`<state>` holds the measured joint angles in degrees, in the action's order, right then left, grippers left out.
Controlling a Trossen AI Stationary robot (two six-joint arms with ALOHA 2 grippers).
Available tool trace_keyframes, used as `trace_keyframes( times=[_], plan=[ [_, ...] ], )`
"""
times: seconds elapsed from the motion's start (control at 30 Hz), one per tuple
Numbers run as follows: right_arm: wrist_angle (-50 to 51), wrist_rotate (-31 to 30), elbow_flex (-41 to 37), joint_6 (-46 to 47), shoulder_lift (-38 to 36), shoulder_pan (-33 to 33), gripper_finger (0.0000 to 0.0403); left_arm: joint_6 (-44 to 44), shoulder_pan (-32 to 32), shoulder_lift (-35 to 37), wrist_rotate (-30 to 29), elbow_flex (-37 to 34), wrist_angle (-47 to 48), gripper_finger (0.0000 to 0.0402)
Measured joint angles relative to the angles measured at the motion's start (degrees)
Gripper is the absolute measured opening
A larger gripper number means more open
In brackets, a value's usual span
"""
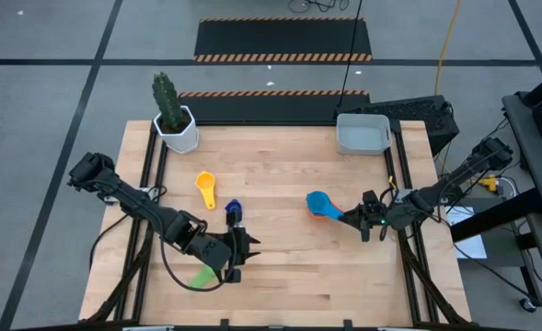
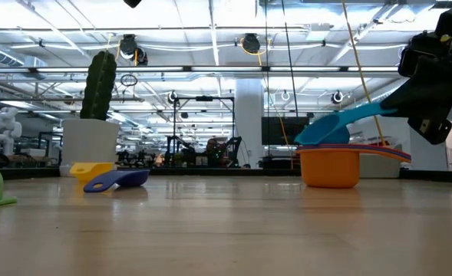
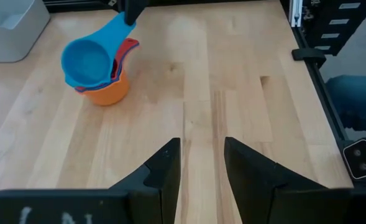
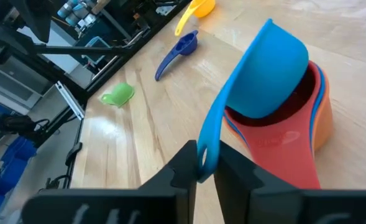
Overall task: Nest measuring cups in basket
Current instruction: Stack the light blue measuring cup on top of the red measuring cup
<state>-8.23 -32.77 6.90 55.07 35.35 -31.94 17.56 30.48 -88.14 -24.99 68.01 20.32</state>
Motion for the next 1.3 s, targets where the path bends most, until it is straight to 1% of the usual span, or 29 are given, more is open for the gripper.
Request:
trace_keyframes(
  times=[0.13,0.37,0.63,0.7,0.9,1.03,1.3],
  plan=[
    [0.42,0.01,0.00,0.02,0.00,0.00,0.0050,0.00,0.00,0.01,0.00,0.00,0.00,0.0127],
    [4.05,-0.06,0.00,2.73,-0.60,0.37,0.0051,-0.54,0.00,0.01,0.00,0.01,0.02,0.0127],
    [5.77,0.00,0.02,3.29,-0.76,0.39,0.0051,-0.89,-0.02,0.01,0.00,0.02,0.00,0.0127],
    [7.80,0.02,0.35,4.29,-0.79,0.39,0.0051,-0.89,-0.02,0.01,0.00,0.02,0.00,0.0127],
    [19.27,-0.60,4.73,7.82,-0.79,0.42,0.0051,-0.69,-0.02,0.01,0.00,0.02,0.00,0.0127],
    [20.54,-1.66,6.51,6.80,-0.81,0.44,0.0051,0.05,-0.02,0.01,0.00,0.02,-0.01,0.0127],
    [24.76,-1.65,6.73,7.56,-0.81,1.69,0.0051,1.14,0.20,0.01,-0.02,0.02,-0.07,0.0127]
  ],
)
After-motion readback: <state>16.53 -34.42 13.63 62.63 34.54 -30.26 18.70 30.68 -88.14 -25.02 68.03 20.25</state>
